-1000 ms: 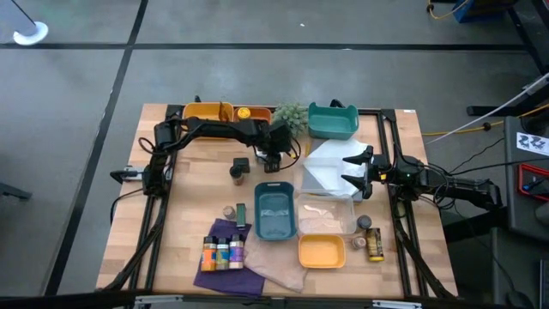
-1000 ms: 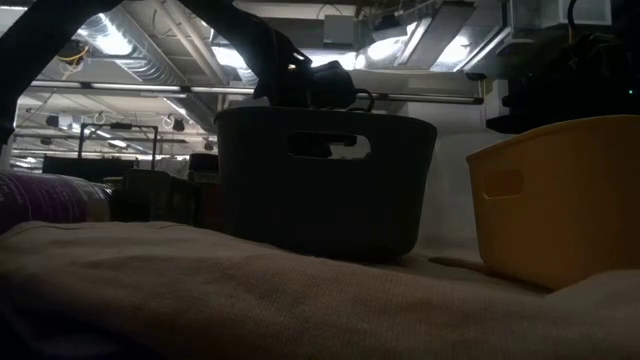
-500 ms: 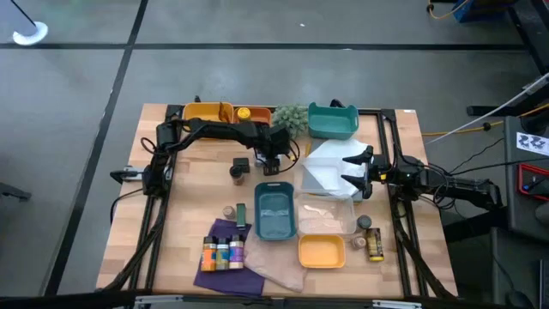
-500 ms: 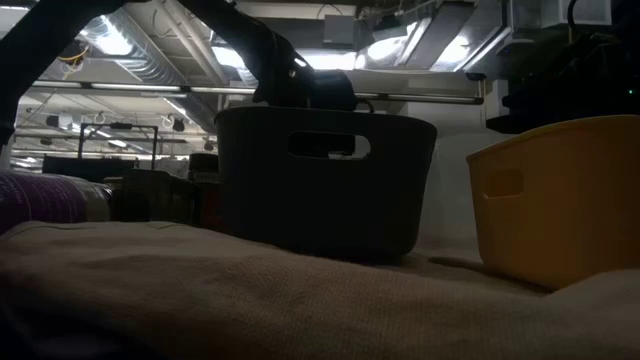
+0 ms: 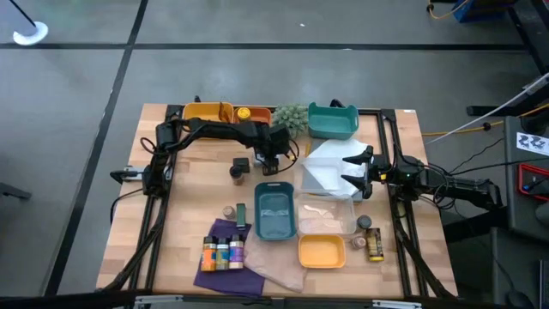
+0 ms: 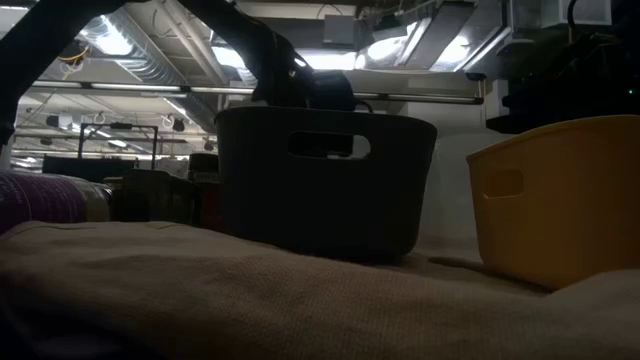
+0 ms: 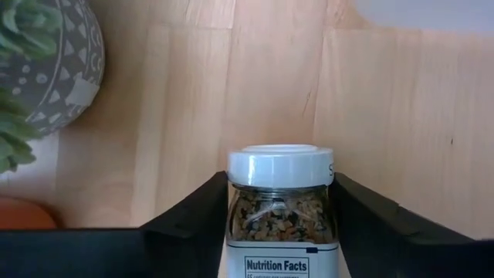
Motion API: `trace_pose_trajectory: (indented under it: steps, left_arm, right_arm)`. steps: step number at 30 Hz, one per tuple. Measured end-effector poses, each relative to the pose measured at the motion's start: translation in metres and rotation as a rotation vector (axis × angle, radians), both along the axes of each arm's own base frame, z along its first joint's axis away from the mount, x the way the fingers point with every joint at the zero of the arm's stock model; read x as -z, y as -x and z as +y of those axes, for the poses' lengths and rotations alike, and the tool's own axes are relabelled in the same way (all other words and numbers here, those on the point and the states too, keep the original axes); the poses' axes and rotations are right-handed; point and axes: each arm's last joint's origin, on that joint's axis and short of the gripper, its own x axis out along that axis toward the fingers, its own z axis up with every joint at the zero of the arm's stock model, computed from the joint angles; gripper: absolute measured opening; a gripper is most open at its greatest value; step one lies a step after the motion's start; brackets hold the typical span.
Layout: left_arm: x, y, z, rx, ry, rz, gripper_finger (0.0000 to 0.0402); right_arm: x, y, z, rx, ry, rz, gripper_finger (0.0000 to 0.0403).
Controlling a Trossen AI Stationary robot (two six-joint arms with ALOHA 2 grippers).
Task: Sort spices by type
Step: Put the white seasoning bottle into the green bin
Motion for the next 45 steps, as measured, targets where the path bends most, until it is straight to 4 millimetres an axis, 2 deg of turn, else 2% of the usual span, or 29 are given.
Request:
trace_pose_trajectory:
  steps: [10, 26, 45]
  left_arm:
    - [0.000, 0.000, -0.001, 0.045, 0.007, 0.001, 0.0177]
    - [-0.004, -0.004, 0.000, 0.010, 0.008, -0.056, 0.0181]
    - [-0.047, -0.023, 0.006, -0.005, -0.026, -0.190, 0.0185]
  right_arm:
    - [0.000, 0.000, 0.000, 0.000, 0.000, 0.001, 0.0317]
    - [0.000, 0.000, 0.000, 0.000, 0.000, 0.000, 0.0317]
    - [0.000, 0.000, 0.000, 0.003, -0.005, -0.001, 0.0317]
